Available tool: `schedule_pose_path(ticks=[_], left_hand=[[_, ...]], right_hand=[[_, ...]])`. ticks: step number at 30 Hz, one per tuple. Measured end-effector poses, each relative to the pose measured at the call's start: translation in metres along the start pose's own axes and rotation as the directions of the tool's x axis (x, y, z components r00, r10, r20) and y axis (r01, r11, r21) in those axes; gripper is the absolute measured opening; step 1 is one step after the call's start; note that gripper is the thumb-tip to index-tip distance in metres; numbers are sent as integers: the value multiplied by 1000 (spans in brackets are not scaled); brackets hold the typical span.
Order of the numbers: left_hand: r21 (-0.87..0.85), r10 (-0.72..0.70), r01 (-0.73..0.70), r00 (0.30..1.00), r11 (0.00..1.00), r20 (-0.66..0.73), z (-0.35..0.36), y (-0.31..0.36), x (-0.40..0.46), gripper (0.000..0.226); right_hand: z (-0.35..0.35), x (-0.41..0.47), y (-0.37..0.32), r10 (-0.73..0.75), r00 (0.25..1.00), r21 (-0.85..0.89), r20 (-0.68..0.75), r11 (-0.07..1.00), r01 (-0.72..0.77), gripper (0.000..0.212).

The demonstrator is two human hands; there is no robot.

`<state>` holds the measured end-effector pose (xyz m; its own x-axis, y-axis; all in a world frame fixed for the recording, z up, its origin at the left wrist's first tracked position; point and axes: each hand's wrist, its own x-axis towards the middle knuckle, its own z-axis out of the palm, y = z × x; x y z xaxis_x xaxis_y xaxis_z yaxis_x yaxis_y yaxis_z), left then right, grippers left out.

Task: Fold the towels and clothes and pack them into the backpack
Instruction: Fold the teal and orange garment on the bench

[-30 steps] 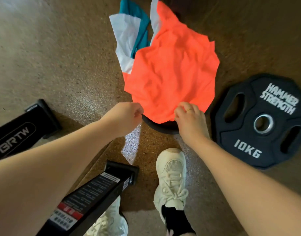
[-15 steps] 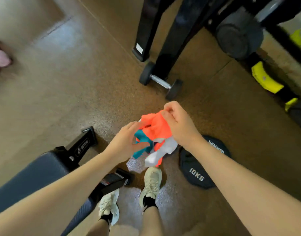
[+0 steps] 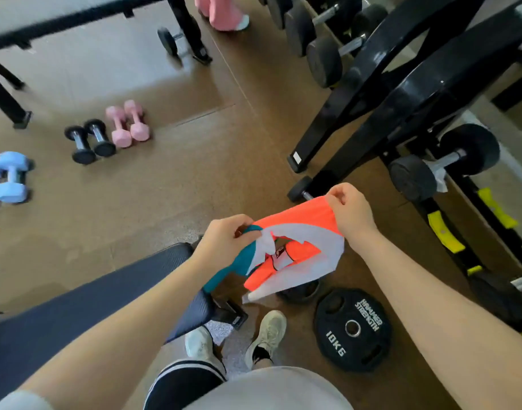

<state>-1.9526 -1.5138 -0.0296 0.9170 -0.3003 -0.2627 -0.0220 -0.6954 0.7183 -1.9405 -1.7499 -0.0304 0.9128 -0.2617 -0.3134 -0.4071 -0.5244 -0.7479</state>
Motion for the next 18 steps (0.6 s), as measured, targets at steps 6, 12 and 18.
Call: schedule_pose_path(ticks=[6,12,18], left_hand=[[-72,-58,53,996,996,-72,-64,35,-26,14],[-326,-170,134,982,936,-83,-106,23,-81,21],[-639,-147,160,986,752,73,-131,-30,-161,38]], right_hand=[[36,-59,-76,-448,865,97,225,894,438,18],[71,-107,-129,-550,697,168,460,825,539,34],[111,-144,-171,-588,710,288,389,809,512,11]])
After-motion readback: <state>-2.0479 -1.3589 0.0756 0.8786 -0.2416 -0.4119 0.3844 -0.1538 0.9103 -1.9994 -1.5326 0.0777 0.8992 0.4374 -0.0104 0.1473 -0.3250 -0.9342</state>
